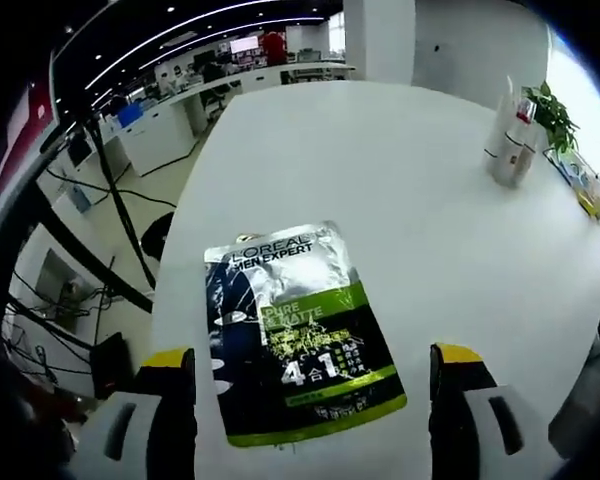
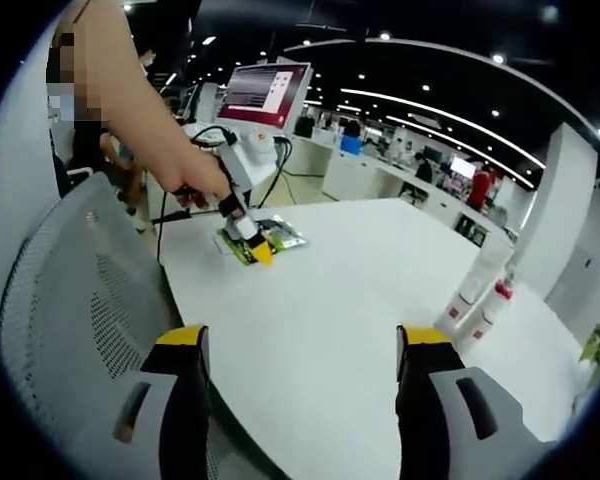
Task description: Arrange the skincare products in the storage area until every visible bottle or jar stands upright without overlapping.
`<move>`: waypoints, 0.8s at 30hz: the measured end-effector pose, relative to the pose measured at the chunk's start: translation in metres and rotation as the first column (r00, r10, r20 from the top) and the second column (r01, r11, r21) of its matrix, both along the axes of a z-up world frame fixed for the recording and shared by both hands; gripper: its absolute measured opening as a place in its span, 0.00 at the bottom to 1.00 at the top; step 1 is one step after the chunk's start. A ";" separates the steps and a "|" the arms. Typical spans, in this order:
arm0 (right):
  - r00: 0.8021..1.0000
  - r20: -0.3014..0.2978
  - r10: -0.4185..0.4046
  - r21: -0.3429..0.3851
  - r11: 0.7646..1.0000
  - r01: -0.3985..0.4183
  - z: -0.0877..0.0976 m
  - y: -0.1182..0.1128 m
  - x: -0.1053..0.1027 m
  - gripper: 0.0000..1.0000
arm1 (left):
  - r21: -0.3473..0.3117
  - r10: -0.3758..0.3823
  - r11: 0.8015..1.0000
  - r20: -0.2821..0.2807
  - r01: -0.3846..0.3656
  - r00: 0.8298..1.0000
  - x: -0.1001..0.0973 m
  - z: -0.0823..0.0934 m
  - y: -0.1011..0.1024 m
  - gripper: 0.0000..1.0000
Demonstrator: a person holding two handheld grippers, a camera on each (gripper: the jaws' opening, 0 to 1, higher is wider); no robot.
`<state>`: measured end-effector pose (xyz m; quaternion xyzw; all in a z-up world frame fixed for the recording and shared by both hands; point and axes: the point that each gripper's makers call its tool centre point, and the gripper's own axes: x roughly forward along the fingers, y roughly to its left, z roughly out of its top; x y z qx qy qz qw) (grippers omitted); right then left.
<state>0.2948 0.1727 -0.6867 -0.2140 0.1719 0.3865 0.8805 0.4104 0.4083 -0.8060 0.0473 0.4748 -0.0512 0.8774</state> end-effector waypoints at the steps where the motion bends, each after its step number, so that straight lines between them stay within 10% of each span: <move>1: 1.000 -0.003 -0.004 0.005 1.000 0.004 0.000 -0.001 0.000 0.71 | 0.000 -0.003 1.000 0.001 0.003 1.000 0.000 0.000 0.000 1.00; 24: 0.996 -0.065 0.061 -0.002 0.998 -0.062 -0.009 0.009 -0.011 0.68 | -0.042 0.100 0.994 0.023 -0.099 0.995 0.007 -0.002 0.011 1.00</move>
